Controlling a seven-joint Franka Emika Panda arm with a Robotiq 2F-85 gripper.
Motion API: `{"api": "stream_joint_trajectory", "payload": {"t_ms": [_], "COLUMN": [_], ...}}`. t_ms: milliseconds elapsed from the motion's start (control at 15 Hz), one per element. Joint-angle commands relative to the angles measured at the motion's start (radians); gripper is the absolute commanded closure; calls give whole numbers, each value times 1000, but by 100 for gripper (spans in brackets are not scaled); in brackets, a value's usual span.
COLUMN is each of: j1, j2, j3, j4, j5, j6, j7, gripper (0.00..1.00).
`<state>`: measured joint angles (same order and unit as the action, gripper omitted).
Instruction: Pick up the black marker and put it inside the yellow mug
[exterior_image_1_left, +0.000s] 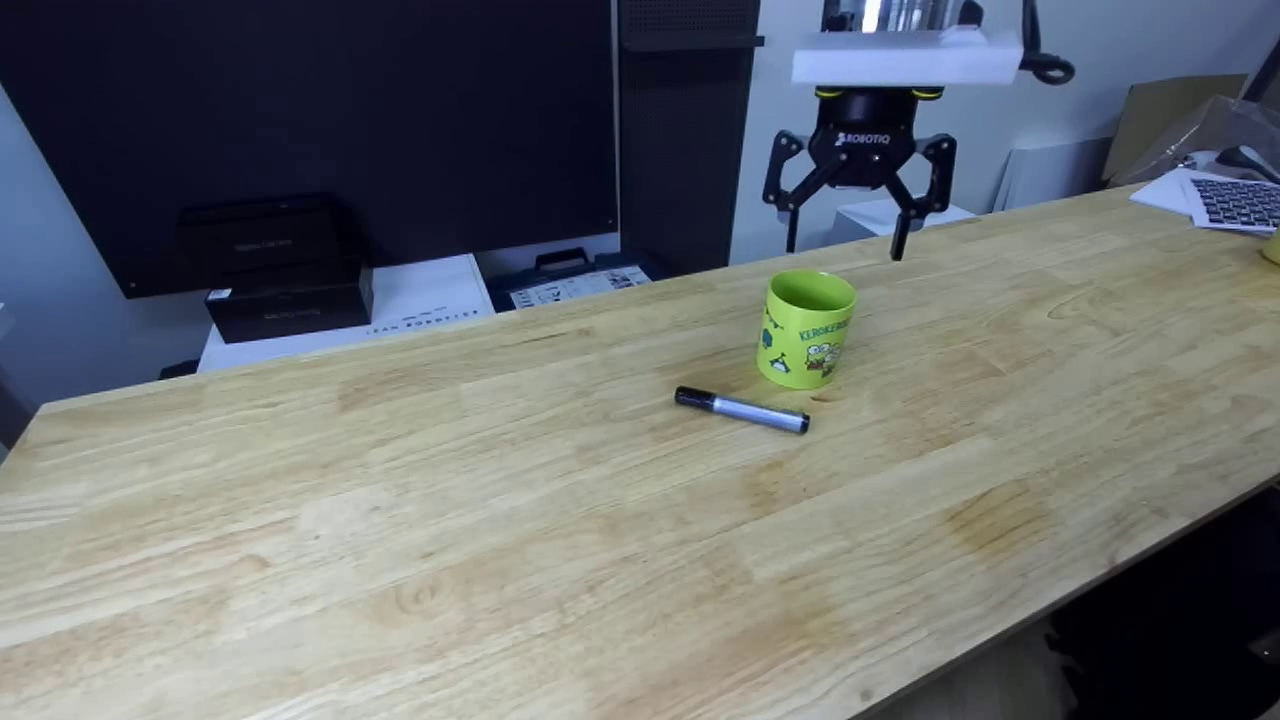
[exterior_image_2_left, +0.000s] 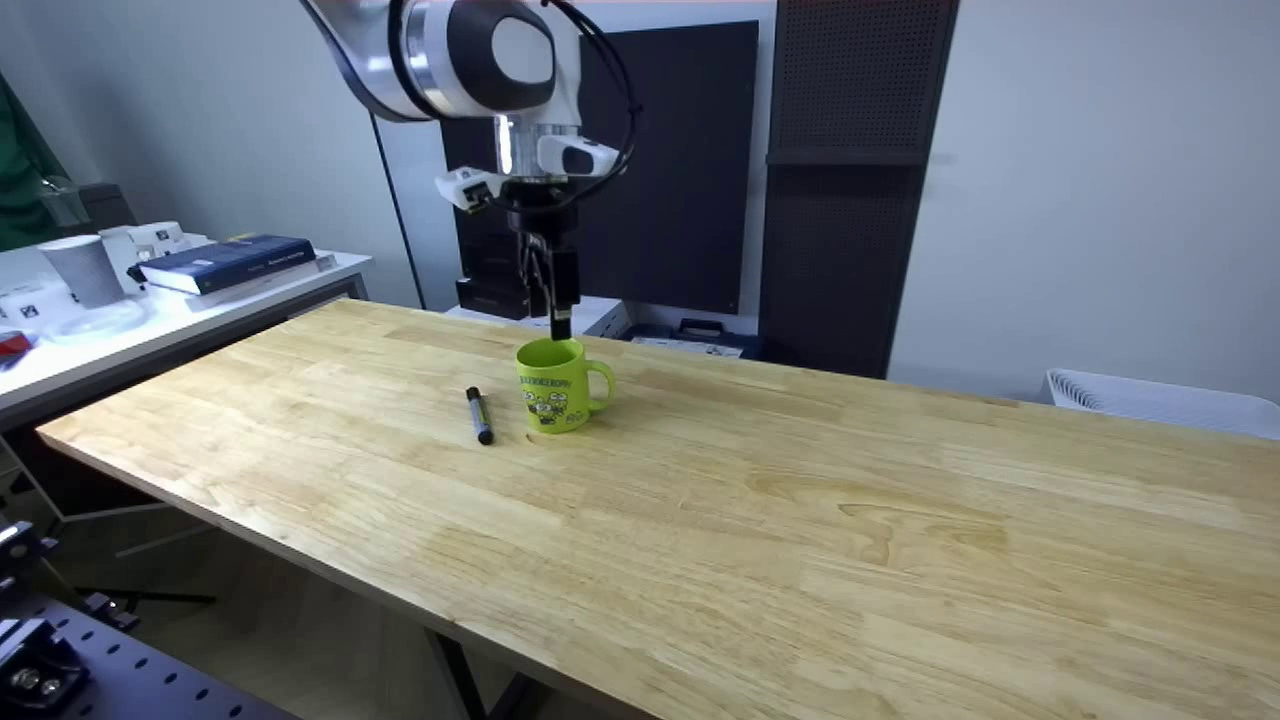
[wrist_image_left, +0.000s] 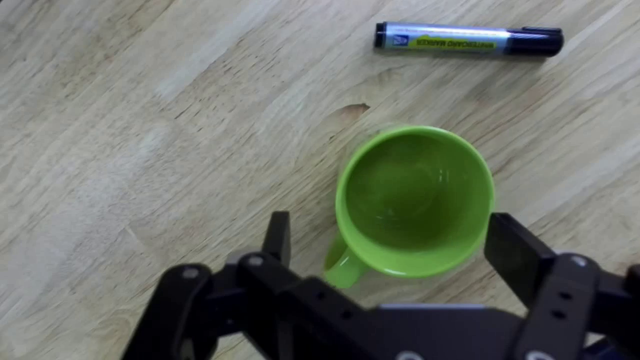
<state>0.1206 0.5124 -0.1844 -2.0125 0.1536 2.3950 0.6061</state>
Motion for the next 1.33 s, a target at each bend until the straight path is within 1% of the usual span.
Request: {"api": "stream_joint_trajectory", "payload": {"t_ms": [0,133,267,467,600,933,1000,1067,1267], "j1": [89,91,42,18,5,-64,-38,-47,-47], "j2": [-32,-41,-56,-74,-86,-129,-77,-80,-75], "j3": [-40,-15,61,119,138,176,162,164,166], "j4": [-50,-63,-76,-102,-126,-177,-133,-137,-136], "j5": [-170,-212,-178,-155,-172,-183,-182,-180,-180], "j6": [7,-11,-37,-53,-72,-141,-116,-119,-116], "j7": [170,164,0,-164,-269,-584,-487,-506,-505], "gripper": [0,0,0,0,0,0,0,0,0]}}
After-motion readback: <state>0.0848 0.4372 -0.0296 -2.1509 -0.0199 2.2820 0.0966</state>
